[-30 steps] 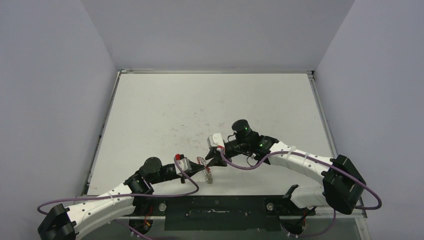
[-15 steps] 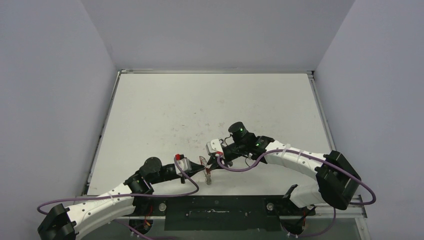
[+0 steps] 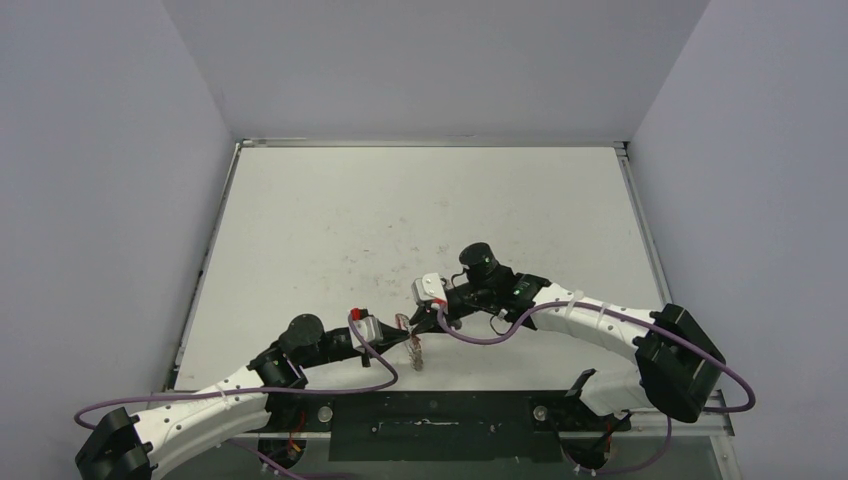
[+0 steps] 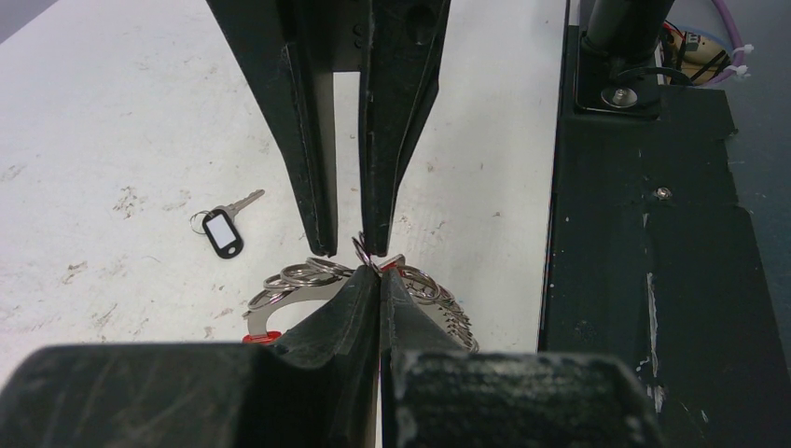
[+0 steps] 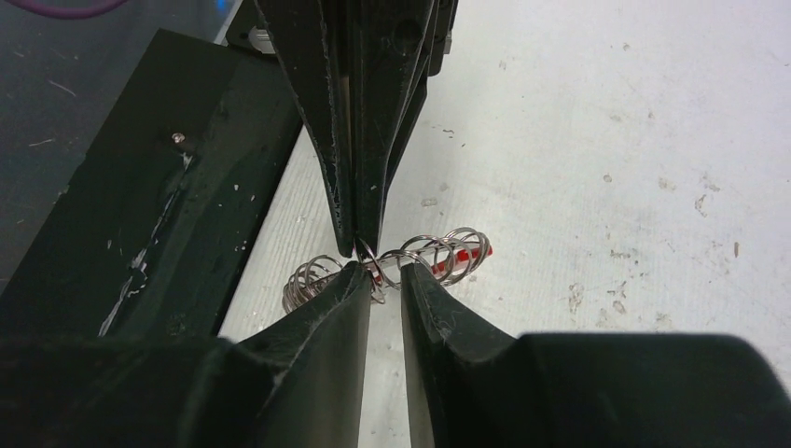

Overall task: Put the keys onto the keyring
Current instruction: Adjust the key on the keyring.

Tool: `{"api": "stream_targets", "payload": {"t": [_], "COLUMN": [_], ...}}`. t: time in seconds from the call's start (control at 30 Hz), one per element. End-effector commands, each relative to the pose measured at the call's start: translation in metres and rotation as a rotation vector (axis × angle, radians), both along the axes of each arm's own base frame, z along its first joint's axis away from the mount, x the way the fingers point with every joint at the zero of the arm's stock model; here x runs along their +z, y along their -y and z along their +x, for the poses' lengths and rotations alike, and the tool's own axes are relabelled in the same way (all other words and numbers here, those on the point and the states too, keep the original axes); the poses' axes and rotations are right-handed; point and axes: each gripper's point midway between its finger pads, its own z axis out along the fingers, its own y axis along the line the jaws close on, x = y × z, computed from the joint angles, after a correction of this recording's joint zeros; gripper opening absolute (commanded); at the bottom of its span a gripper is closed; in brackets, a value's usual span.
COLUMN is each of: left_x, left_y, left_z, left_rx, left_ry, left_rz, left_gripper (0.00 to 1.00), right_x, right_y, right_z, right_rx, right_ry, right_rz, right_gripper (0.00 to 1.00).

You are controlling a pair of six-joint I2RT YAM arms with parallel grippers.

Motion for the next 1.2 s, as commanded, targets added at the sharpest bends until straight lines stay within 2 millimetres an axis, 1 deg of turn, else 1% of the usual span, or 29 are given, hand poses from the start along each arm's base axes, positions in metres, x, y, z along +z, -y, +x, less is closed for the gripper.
{"api": "stream_targets", "payload": {"t": [0.0, 0.13, 0.17, 0.37, 0.47, 0.5, 0.53, 0.57, 0.63, 0.67, 0.73, 0.8, 0.93, 1.03, 1.17], "left_x": [0.036, 0.037, 0.037, 0.036, 0.038, 0.037, 0.037, 0.038, 0.04, 0.041, 0.043, 0.044, 0.047, 0.05, 0.049], "left_y": [0.007, 0.007, 0.007, 0.006, 0.005, 0.005, 0.004, 0.003, 0.002, 0.001, -0.002, -0.007, -0.013, -0.014, -0.01], "left_z": [0.001, 0.0, 0.0, 0.002, 0.004, 0.005, 0.005, 0.006, 0.008, 0.008, 0.011, 0.017, 0.025, 0.026, 0.025], "left_rx": [-0.022, -0.023, -0.022, -0.011, 0.006, 0.011, 0.017, 0.025, 0.04, 0.048, 0.072, 0.117, 0.17, 0.173, 0.155], "left_ry": [0.073, 0.073, 0.072, 0.07, 0.062, 0.058, 0.054, 0.05, 0.047, 0.049, 0.051, 0.05, 0.071, 0.09, 0.091], "left_rz": [-0.081, -0.082, -0.082, -0.079, -0.083, -0.081, -0.082, -0.085, -0.093, -0.096, -0.098, -0.095, -0.086, -0.087, -0.074], "left_gripper": [0.0, 0.0, 0.0, 0.0, 0.0, 0.03, 0.13, 0.19, 0.28, 0.3, 0.32, 0.32, 0.34, 0.36, 0.38], "right_x": [0.023, 0.017, 0.017, 0.023, 0.029, 0.031, 0.032, 0.031, 0.029, 0.027, 0.024, 0.023, 0.029, 0.029, 0.028], "right_y": [-0.01, -0.008, -0.008, -0.006, -0.004, -0.004, -0.003, -0.002, 0.002, 0.003, 0.007, 0.009, 0.008, 0.008, 0.005], "right_z": [-0.001, -0.004, -0.005, -0.007, 0.0, 0.004, 0.008, 0.011, 0.019, 0.024, 0.031, 0.03, 0.027, 0.029, 0.028], "right_rx": [0.027, 0.048, 0.056, 0.06, -0.022, -0.064, -0.094, -0.128, -0.22, -0.271, -0.345, -0.367, -0.381, -0.412, -0.437], "right_ry": [0.044, 0.033, 0.031, 0.021, -0.028, -0.053, -0.072, -0.088, -0.13, -0.14, -0.13, -0.103, -0.099, -0.099, -0.101], "right_rz": [0.089, 0.066, 0.065, 0.058, 0.004, -0.021, -0.048, -0.08, -0.148, -0.179, -0.236, -0.281, -0.319, -0.355, -0.398], "right_gripper": [0.17, 0.02, 0.0, 0.0, 0.0, 0.0, 0.0, 0.0, 0.0, 0.0, 0.0, 0.0, 0.0, 0.0, 0.0]}}
